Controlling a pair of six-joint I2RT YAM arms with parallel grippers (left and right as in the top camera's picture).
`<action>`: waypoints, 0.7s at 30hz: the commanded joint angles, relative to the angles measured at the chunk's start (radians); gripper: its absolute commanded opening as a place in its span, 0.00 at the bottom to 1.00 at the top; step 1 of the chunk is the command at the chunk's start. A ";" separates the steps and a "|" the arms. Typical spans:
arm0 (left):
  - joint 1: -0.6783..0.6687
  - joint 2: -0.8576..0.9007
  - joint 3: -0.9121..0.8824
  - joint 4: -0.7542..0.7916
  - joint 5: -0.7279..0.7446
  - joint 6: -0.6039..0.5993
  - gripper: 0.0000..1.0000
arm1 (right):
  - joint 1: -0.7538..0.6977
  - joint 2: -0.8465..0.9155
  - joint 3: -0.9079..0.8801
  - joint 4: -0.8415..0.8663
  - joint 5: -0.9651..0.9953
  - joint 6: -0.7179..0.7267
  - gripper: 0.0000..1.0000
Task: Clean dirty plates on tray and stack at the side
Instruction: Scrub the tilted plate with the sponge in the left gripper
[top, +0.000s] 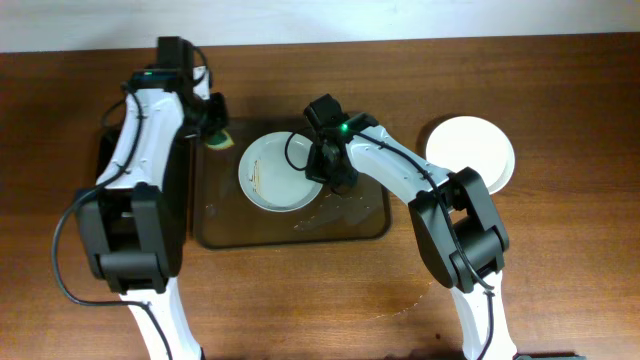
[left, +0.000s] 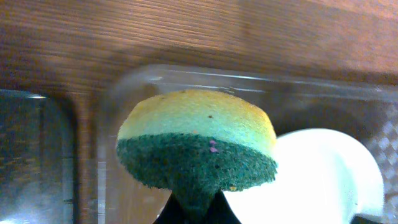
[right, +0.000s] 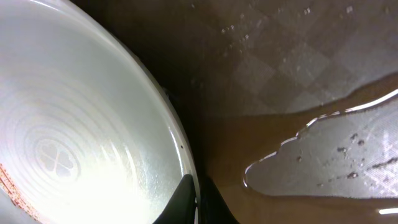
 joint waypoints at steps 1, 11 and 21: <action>-0.048 0.002 -0.003 -0.002 -0.050 -0.005 0.01 | 0.009 0.011 -0.013 0.015 0.010 0.047 0.05; -0.066 0.002 -0.003 -0.006 -0.042 -0.005 0.01 | -0.035 0.018 -0.013 0.205 -0.037 -0.193 0.04; -0.107 0.002 -0.106 0.069 -0.044 -0.005 0.01 | -0.074 0.029 -0.014 0.056 -0.100 -0.118 0.04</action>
